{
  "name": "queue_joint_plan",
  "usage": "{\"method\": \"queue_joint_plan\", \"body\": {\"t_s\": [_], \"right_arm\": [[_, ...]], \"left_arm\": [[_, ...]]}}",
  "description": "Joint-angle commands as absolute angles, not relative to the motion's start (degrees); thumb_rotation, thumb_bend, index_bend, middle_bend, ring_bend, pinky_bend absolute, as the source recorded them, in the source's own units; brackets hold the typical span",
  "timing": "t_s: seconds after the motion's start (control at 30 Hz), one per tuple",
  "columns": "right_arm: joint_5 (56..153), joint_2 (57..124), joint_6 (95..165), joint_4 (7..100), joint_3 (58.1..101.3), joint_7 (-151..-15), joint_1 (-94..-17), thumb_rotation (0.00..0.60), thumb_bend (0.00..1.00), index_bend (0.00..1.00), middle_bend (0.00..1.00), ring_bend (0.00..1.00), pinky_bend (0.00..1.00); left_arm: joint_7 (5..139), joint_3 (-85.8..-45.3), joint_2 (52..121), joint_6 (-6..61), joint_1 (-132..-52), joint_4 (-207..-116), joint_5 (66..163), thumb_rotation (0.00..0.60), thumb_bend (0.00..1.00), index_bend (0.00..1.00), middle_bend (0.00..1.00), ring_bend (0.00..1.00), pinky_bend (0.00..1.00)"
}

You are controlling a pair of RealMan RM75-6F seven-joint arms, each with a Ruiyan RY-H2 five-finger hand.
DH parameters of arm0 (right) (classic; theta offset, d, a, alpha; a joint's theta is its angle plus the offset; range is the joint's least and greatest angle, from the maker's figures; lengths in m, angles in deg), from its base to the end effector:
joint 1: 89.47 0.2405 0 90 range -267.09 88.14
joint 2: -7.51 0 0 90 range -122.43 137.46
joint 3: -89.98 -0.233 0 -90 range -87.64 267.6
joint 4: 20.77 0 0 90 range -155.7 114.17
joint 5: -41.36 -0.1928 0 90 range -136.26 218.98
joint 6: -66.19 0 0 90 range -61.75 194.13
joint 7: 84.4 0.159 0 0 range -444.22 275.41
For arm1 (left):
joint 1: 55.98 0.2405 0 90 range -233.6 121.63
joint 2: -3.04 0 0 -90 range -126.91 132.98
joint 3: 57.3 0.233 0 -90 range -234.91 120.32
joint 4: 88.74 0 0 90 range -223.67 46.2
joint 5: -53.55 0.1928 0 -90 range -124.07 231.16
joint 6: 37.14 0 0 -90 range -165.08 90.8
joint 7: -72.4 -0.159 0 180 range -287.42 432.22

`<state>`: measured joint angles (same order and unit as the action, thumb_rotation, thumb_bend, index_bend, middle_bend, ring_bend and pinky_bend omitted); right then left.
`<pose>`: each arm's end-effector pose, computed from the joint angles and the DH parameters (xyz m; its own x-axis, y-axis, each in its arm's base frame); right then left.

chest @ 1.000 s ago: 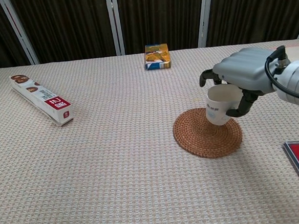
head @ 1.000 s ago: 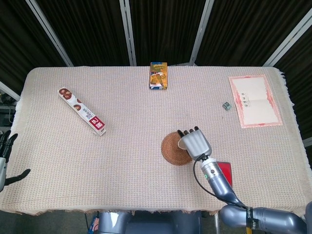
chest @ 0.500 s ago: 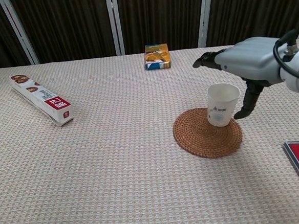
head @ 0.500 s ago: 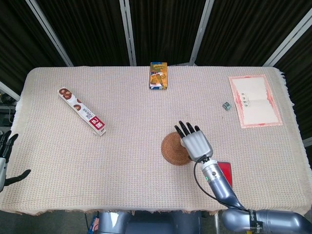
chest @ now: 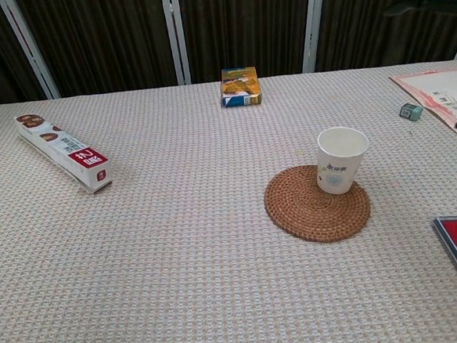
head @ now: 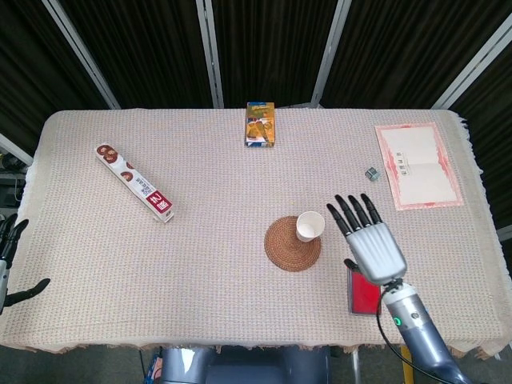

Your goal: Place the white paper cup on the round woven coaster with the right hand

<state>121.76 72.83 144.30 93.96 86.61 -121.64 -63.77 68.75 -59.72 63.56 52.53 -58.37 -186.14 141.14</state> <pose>-0.1385 -0.2507 0.1207 0.6072 0.0629 0.7921 -0.7362 -0.3303 0.5906 -0.2713 0.1783 0.1842 0.4318 -0.0518 0.9005 0.9017 0.0012 -0.4323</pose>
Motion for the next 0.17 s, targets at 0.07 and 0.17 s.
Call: {"method": "queue_joint_plan", "body": {"t_s": [0.07, 0.17], "right_arm": [[132.8, 70.1, 155.3, 82.0, 92.7, -107.9, -73.6, 0.600, 0.00, 0.00, 0.00, 0.00, 0.00], [133.7, 71.3, 156.8, 78.2, 93.4, -105.1, -75.5, 0.600, 0.00, 0.00, 0.00, 0.00, 0.00]], "left_arm": [[69.0, -59.9, 63.6, 52.5, -58.4, -185.8, 140.8, 0.600, 0.00, 0.00, 0.00, 0.00, 0.00], [69.2, -60.0, 63.7, 52.4, -58.5, -185.7, 140.7, 0.600, 0.00, 0.00, 0.00, 0.00, 0.00]]}}
